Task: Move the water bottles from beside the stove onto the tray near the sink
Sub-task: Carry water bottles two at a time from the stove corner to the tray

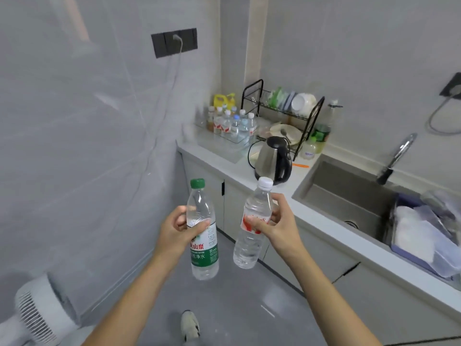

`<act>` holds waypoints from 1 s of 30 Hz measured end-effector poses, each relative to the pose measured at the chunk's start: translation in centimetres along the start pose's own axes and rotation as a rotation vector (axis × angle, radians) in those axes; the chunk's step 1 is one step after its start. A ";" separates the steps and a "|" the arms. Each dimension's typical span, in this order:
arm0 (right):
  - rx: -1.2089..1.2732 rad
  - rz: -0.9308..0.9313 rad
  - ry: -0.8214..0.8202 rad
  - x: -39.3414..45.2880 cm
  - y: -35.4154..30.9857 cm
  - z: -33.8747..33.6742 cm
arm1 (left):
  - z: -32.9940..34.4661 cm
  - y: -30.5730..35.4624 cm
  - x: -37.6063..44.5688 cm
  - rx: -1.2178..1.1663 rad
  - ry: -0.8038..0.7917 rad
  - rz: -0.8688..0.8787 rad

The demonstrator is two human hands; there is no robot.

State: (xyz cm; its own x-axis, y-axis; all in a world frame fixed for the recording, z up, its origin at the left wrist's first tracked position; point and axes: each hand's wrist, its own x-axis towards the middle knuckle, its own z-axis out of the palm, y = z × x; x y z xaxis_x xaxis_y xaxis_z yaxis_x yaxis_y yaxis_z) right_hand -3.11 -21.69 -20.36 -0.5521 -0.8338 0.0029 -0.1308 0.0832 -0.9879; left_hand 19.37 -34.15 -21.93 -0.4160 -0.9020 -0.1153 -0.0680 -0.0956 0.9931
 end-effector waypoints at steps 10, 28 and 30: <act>-0.167 -0.036 0.006 23.1 -0.9 6.5 | -1.1 4.0 25.7 -0.013 -0.058 0.004; -0.176 -0.055 0.191 57.7 1.2 4.2 | 7.2 7.7 61.3 0.331 -0.073 0.116; -0.188 -0.043 0.186 59.6 1.9 4.1 | 8.0 7.2 64.0 0.396 -0.084 0.146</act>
State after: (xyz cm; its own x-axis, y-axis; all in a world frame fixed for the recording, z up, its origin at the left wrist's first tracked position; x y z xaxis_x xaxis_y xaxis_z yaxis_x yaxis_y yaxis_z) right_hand -32.85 -73.49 -22.73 -0.6820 -0.7258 0.0900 -0.2984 0.1638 -0.9403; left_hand -15.02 -89.15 -22.36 -0.5182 -0.8552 0.0079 -0.3394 0.2141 0.9160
